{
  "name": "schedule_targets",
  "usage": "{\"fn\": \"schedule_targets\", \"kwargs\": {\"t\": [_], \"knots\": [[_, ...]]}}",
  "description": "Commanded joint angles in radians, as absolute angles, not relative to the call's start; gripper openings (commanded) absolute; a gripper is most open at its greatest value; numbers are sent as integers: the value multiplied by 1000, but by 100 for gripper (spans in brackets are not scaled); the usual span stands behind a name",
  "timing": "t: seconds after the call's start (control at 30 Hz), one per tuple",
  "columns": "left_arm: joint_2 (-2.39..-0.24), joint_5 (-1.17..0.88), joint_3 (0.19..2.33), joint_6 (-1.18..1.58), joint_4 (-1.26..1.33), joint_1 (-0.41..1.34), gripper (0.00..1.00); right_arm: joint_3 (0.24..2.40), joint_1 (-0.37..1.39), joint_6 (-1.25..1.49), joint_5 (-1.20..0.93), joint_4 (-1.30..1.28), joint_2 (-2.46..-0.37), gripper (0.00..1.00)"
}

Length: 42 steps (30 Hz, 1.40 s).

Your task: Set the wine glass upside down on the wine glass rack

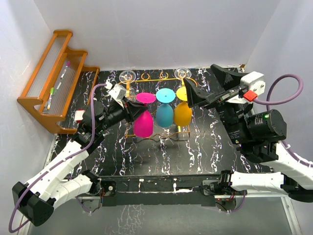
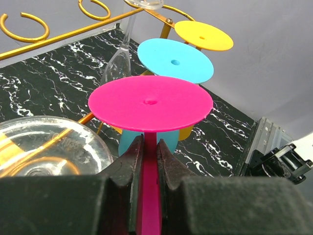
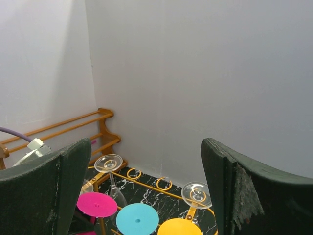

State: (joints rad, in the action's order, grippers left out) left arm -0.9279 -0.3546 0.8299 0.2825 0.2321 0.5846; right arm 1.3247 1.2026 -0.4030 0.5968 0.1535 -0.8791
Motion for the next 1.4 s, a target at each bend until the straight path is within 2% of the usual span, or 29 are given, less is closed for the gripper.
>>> {"fn": "schedule_targets", "kwargs": {"t": [0.0,0.27,0.47,0.6,0.67,0.8,1.07,1.37], "knots": [[-920,-328,813,270,253,578,1,1331,1206,-386,579,146,-869,98],[-932,-315,815,278,243,563,10,1402,1207,-370,502,-45,-905,98],[-930,-317,815,298,243,545,11,1493,1207,-409,267,-386,-1036,98],[-924,-321,815,302,234,538,11,1532,1206,-412,374,-545,-1211,98],[-921,-322,814,302,232,538,11,1543,1172,-390,347,-587,-1265,98],[-920,-324,815,303,230,538,11,1527,1032,-345,132,-538,-1270,98],[-923,-328,813,311,242,538,12,1493,976,-365,170,-420,-1249,99],[-924,-330,823,310,236,537,11,1488,975,-347,71,-443,-1252,99]]}}
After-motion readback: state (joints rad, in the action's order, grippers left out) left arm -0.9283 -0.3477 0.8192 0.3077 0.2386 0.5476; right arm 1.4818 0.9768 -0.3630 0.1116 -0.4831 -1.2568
